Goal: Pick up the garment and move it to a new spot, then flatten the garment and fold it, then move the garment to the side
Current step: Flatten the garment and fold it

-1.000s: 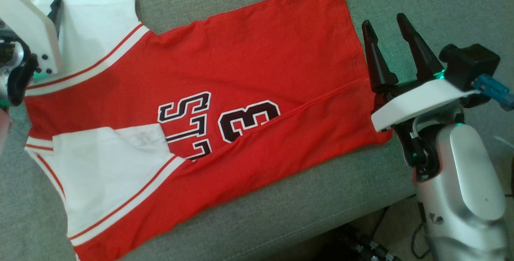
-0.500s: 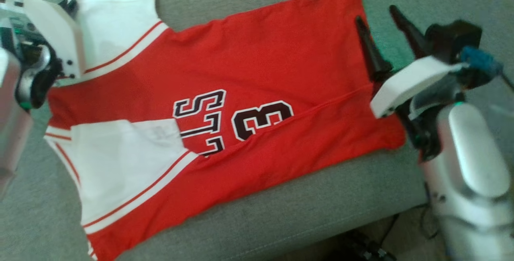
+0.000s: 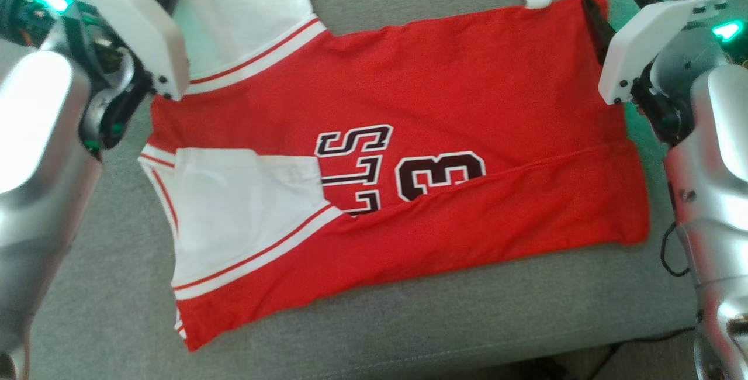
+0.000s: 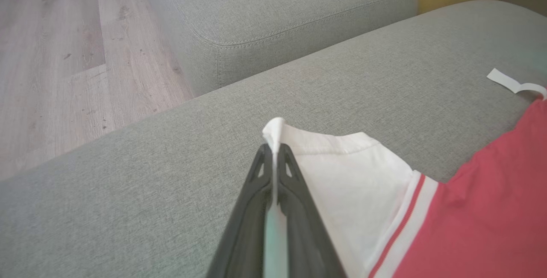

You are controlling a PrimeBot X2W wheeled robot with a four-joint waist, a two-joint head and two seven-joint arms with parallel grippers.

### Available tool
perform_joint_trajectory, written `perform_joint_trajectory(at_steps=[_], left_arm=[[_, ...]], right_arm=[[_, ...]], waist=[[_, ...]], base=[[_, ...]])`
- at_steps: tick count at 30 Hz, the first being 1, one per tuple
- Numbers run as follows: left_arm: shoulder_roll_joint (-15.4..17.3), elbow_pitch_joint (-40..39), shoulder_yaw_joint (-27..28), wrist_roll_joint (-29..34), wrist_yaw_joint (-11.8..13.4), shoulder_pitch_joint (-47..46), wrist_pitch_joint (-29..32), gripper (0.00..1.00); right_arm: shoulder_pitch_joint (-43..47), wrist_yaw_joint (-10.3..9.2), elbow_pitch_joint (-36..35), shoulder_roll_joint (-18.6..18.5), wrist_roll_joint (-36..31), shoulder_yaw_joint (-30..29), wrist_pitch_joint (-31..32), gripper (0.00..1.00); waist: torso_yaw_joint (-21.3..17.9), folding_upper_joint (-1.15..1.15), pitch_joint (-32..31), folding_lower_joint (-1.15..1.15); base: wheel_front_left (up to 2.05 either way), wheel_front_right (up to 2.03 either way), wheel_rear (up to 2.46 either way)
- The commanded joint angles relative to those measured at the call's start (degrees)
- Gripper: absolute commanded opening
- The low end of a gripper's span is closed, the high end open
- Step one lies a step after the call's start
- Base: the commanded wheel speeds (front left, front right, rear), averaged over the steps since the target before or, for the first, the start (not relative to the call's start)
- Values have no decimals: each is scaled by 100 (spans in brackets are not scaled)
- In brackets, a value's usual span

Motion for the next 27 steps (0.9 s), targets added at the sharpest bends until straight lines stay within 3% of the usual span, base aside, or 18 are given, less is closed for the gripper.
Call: perform_joint_trajectory(at_steps=[1, 6, 7, 8, 11, 13, 14, 19, 27], left_arm=[[163, -228, 200, -57, -27, -236, -41, 0], [83, -336, 141, -98, -66, -223, -61, 0], [74, -342, 137, -104, -70, -228, -68, 0], [74, -342, 137, -104, -70, -228, -68, 0], [57, -343, 130, -119, -78, -246, -86, 0], [52, -330, 126, -126, -80, -251, -97, 0], [56, -320, 125, -131, -84, -252, -102, 0], [108, -283, 131, -143, -101, -241, -152, 0], [208, -548, 145, -272, -120, 205, -399, 0]], right_arm=[[-218, 20, -14, -51, -10, 68, 58, 100], [-489, 20, 447, -141, 76, 312, 205, 100], [-534, 20, 516, -165, 102, 378, 233, 91], [-534, 20, 516, -165, 102, 378, 233, 91], [-658, 20, 711, -235, 195, 603, 378, 47], [-720, 20, 816, -279, 279, 732, 472, 32], [-744, 20, 853, -301, 325, 794, 509, 2], [-813, 20, 932, -401, 495, 918, 382, 0], [-461, 20, 803, -516, 772, 1120, -381, 0]], waist=[[97, 0, 27, 0], [197, 0, 56, 0], [209, 0, 61, 0], [209, 0, 61, 0], [231, 0, 75, 0], [238, 0, 74, 0], [239, 0, 71, 0], [236, 0, 8, 0], [308, 0, -452, 0]], base=[[0, 0, 0], [0, 0, 0], [0, 0, 0], [0, 0, 0], [0, 0, 0], [0, 0, 0], [0, 0, 0], [0, 0, 0], [0, 0, 0]])
